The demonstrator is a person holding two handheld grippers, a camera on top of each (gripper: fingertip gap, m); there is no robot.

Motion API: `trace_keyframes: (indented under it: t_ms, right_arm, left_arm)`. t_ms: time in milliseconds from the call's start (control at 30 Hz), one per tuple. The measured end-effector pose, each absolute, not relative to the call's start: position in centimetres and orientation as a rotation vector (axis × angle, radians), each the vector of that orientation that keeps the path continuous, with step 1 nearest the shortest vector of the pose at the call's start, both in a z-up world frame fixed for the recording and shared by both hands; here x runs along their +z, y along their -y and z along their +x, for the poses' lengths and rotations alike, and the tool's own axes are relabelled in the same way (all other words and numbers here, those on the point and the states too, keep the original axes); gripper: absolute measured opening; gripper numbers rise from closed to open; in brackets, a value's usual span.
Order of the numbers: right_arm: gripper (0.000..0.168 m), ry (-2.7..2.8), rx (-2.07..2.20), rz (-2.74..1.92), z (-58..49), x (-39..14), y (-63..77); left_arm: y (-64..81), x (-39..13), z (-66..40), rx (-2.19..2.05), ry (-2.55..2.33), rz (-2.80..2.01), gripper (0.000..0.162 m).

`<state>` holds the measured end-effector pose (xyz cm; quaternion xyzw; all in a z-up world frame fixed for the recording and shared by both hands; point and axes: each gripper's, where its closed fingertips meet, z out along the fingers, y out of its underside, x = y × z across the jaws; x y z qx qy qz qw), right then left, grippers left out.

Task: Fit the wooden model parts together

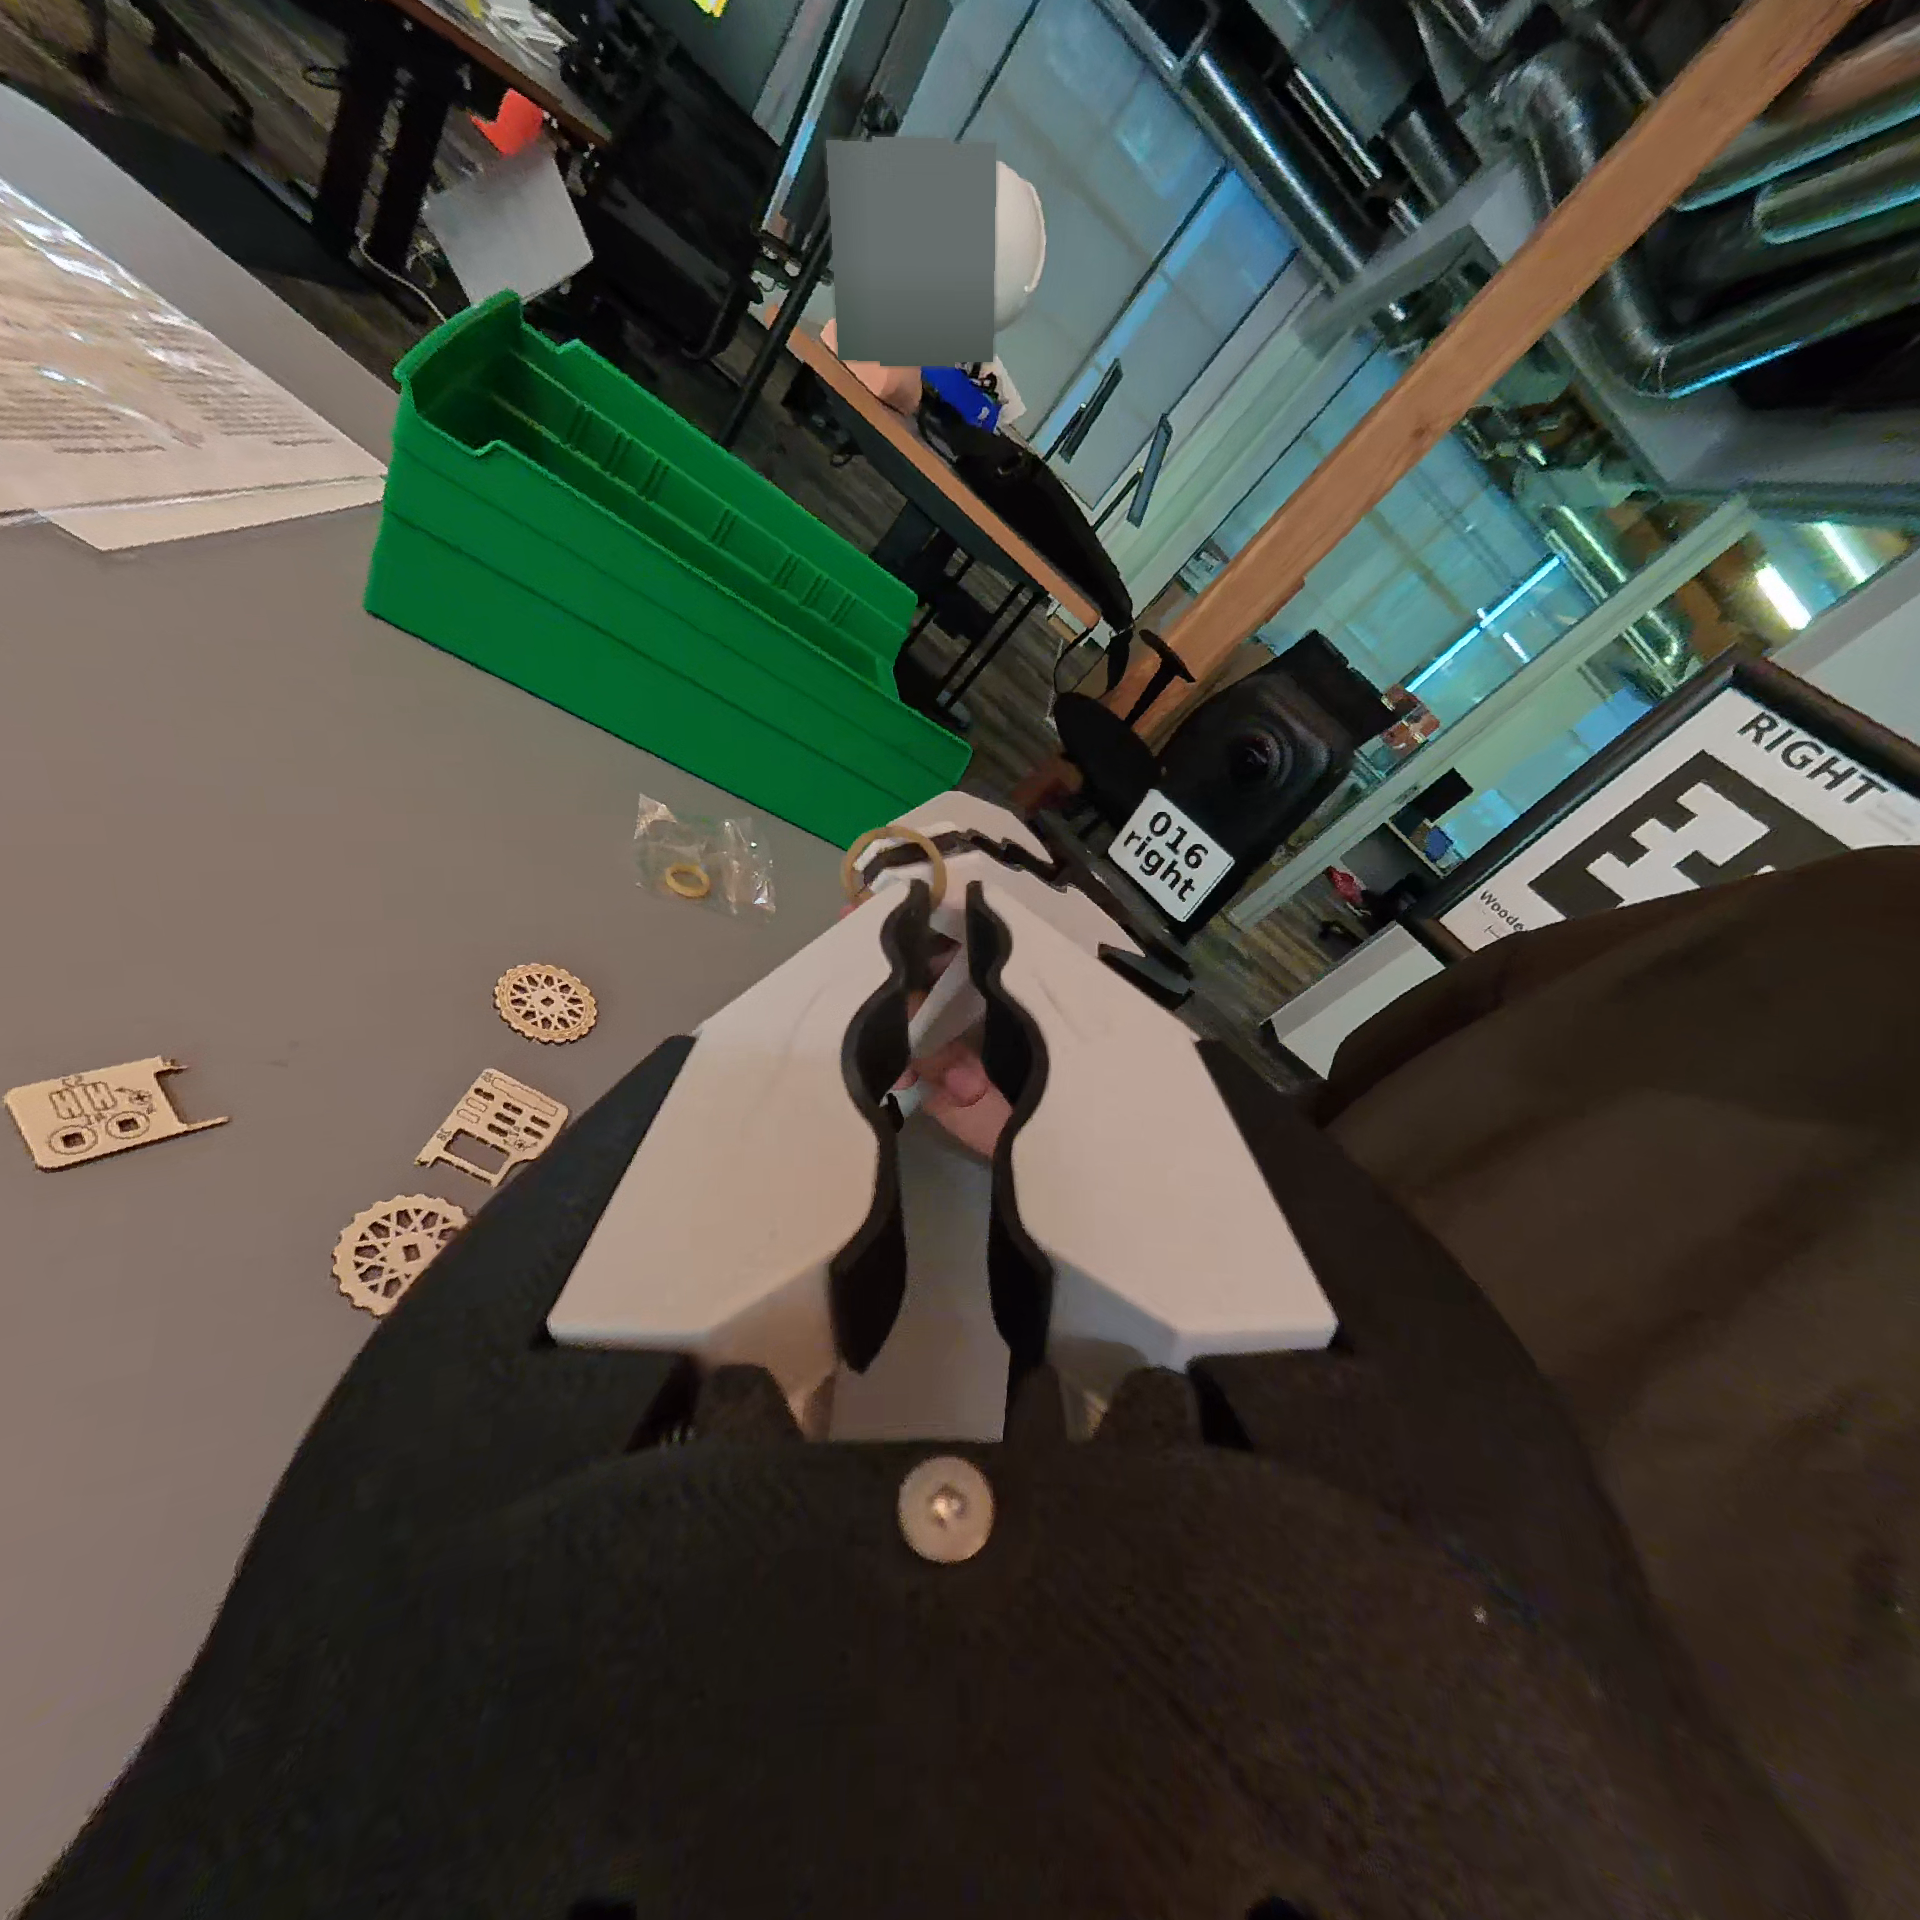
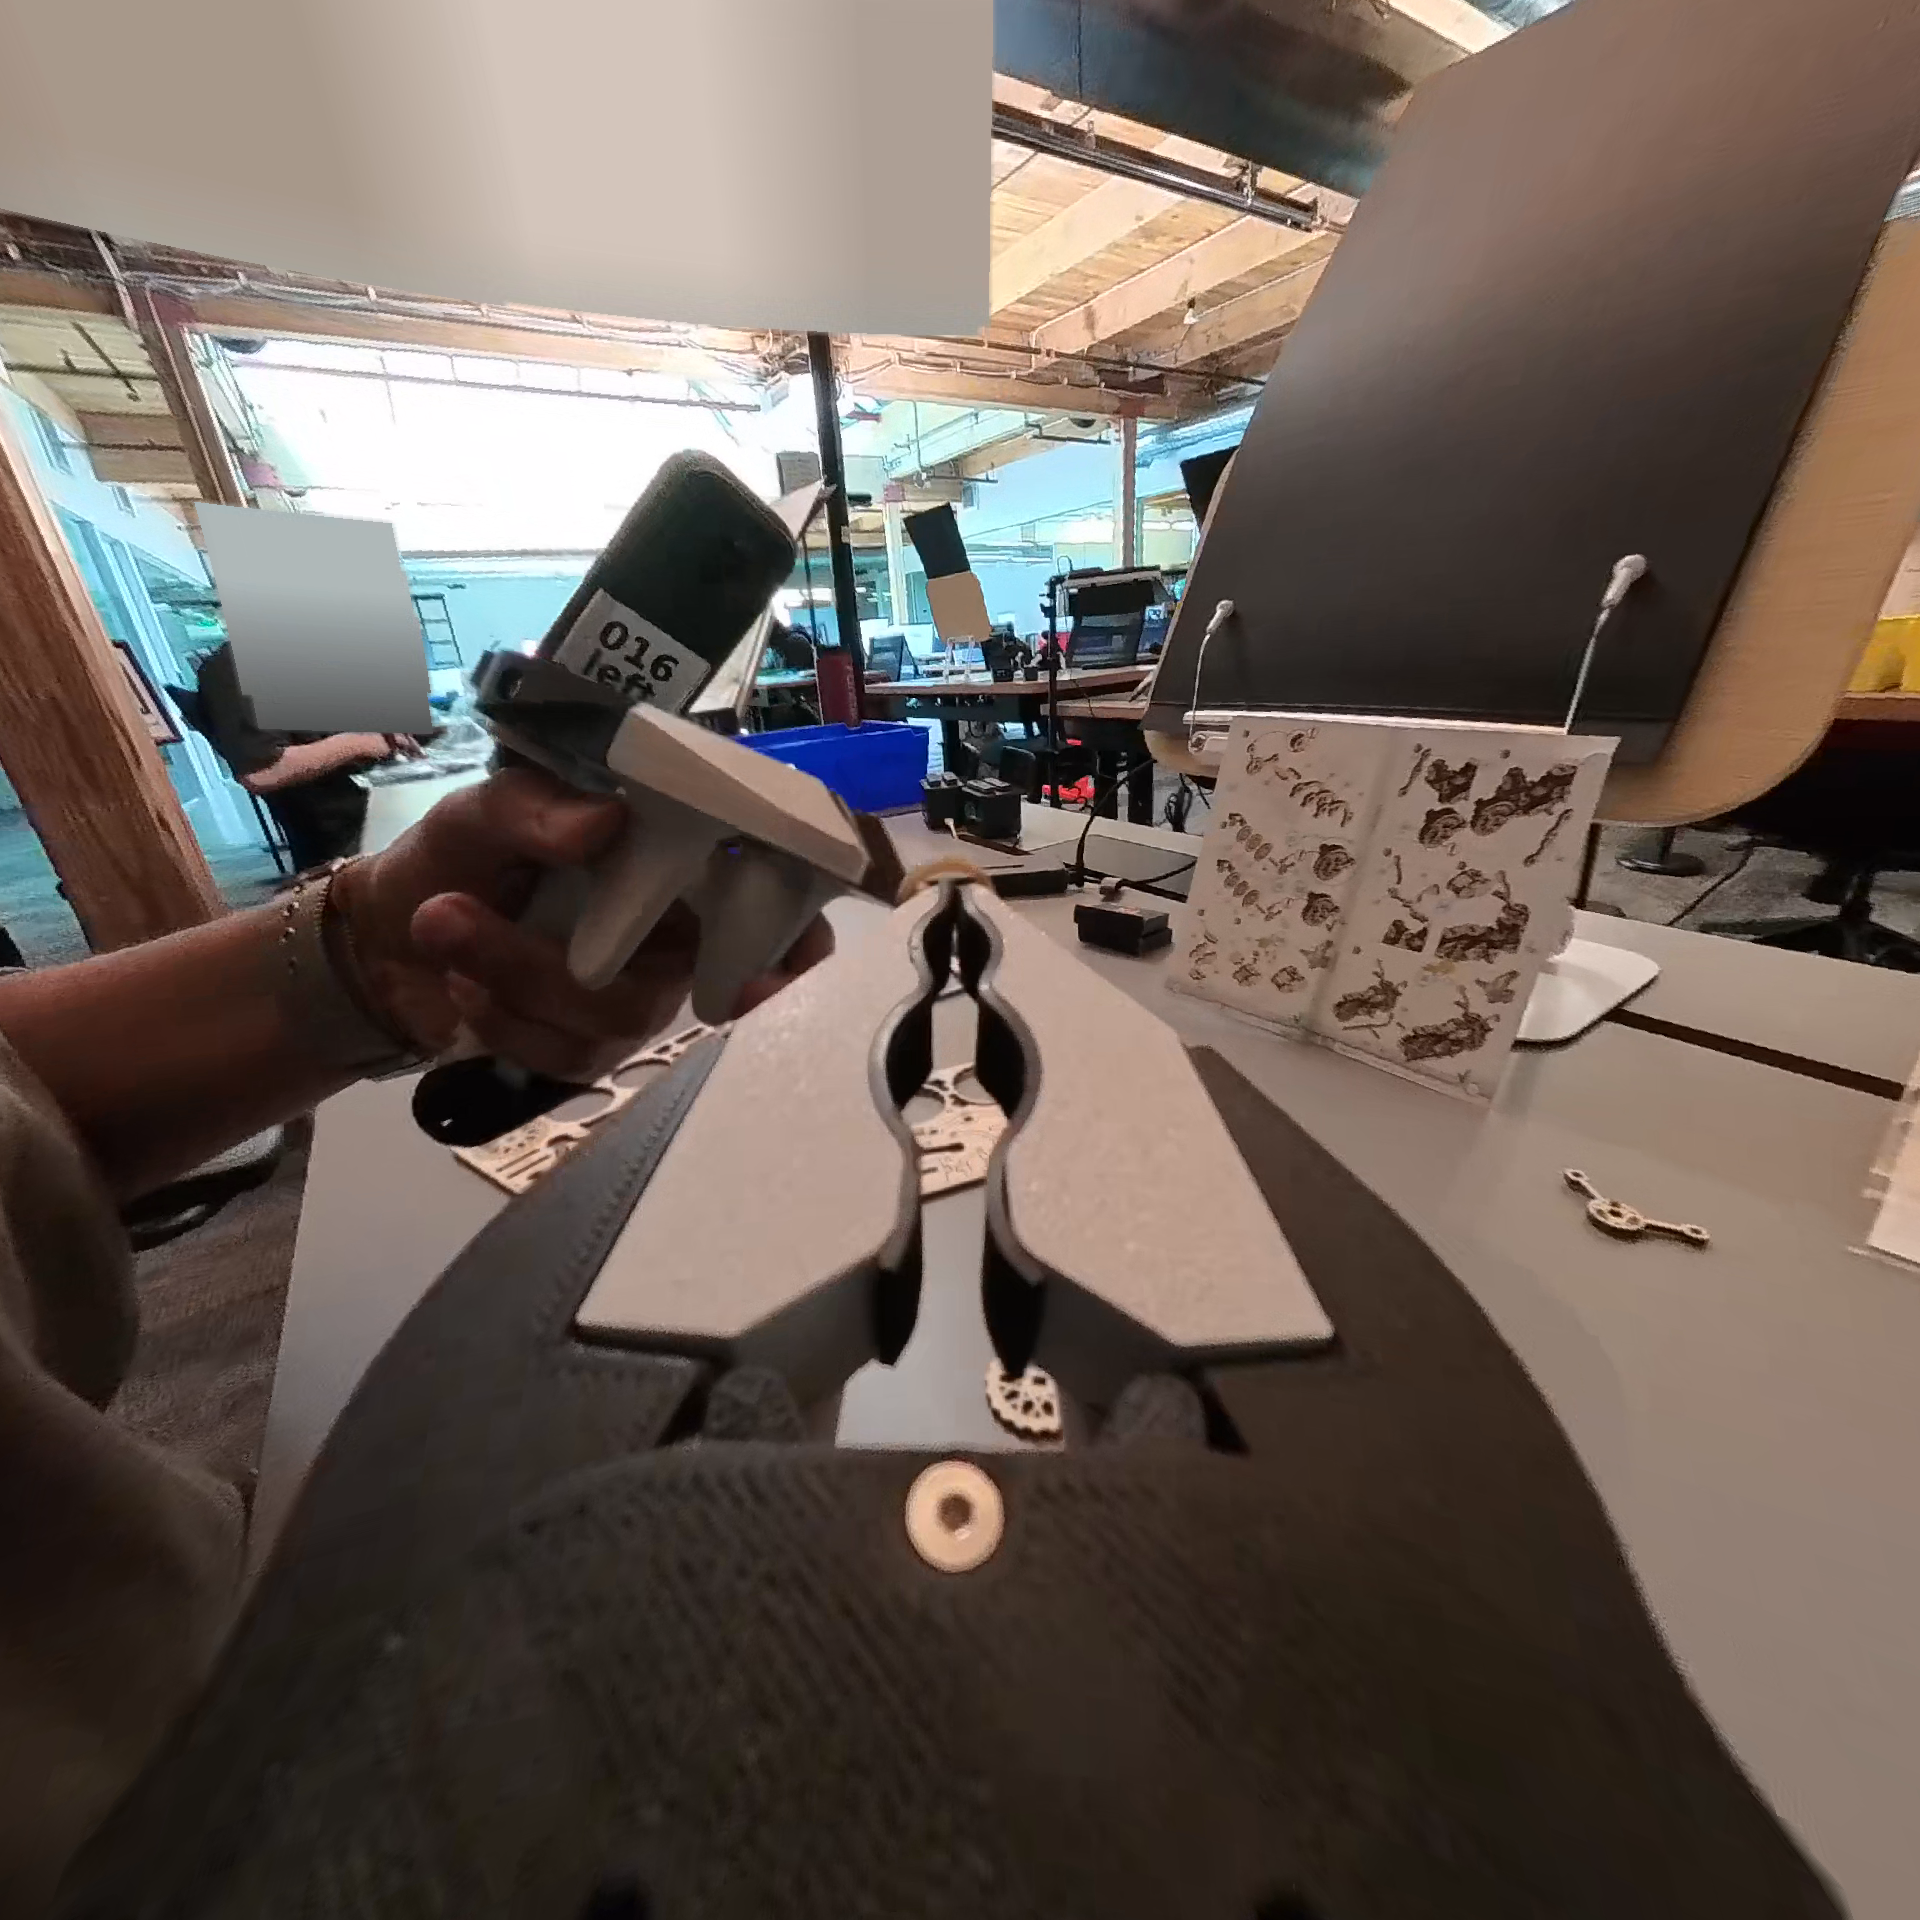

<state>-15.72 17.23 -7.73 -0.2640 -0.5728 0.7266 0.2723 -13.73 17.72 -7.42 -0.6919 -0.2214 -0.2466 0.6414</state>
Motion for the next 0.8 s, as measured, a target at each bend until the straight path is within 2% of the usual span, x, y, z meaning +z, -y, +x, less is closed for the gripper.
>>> trace_keyframes:
  t_ms: [167, 367, 500, 800]
  right_arm:
    - [0.000, 1.521, 2.059, -0.721, -15.4, -7.4, -17.2]
    - [0.000, 1.536, 2.082, -0.709, -15.2, -7.4, -17.0]
    - [0.000, 1.533, 2.116, -0.683, -14.8, -7.1, -16.8]
    - [0.000, 1.500, 2.191, -0.665, -14.3, -6.5, -16.9]
  left_arm:
    - [-17.5, -7.2, -13.8, -0.566, 0.499, -1.577, 0.013]
    - [-17.4, -7.4, -13.8, -0.586, 0.503, -1.573, 0.011]
    - [-17.2, -7.4, -13.8, -0.608, 0.493, -1.553, 0.001]
    - [-17.0, -6.7, -13.0, -0.692, 0.453, -1.515, 0.004]
